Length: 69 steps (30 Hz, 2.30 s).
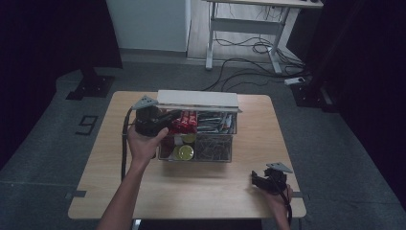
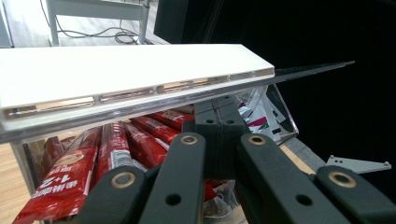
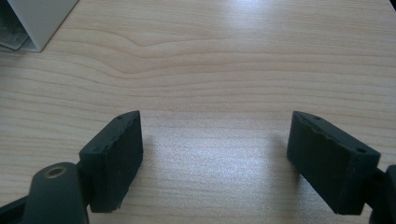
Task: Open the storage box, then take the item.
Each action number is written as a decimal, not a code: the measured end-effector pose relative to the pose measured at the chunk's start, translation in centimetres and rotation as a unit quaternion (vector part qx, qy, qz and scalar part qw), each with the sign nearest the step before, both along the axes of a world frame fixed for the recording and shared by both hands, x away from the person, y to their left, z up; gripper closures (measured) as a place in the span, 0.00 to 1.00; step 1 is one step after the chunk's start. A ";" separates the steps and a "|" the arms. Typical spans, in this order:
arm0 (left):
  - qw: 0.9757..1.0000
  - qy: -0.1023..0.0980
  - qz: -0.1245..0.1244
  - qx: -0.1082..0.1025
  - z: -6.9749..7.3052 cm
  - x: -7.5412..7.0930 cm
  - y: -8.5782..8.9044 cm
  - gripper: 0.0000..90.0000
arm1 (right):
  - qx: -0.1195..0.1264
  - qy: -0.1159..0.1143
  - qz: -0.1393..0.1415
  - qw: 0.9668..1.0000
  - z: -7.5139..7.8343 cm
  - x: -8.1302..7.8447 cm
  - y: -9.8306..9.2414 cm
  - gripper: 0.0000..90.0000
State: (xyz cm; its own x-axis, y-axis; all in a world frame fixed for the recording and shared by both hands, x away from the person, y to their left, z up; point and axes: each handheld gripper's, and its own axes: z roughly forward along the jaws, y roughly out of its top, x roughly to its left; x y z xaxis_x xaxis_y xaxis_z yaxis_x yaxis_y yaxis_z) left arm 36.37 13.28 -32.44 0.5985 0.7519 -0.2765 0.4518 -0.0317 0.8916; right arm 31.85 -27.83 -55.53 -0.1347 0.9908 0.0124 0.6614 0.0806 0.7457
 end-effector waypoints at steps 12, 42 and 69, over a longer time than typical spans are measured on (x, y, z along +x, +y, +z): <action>1.000 0.001 -0.003 0.004 -0.3 0.2 -0.2 1.00 | 0.002 -0.003 -0.001 1.000 0.1 -0.1 0.2 0.26; 1.000 0.003 -0.011 0.003 -0.3 0.4 -0.1 1.00 | 0.055 -0.101 0.060 0.992 8.3 -0.7 3.4 0.41; 1.000 0.004 -0.011 0.001 -0.2 0.3 -0.2 1.00 | 0.072 -0.159 0.118 0.978 14.8 0.1 6.7 0.51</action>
State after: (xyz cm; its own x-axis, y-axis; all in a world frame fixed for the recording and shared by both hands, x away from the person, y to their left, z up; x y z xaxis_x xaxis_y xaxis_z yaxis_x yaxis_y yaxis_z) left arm 36.68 13.12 -32.65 0.6134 0.7385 -0.2797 0.4572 -0.0433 0.8883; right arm 31.94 -21.17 -40.72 -0.3795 0.9225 0.0705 0.3702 0.0816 0.9254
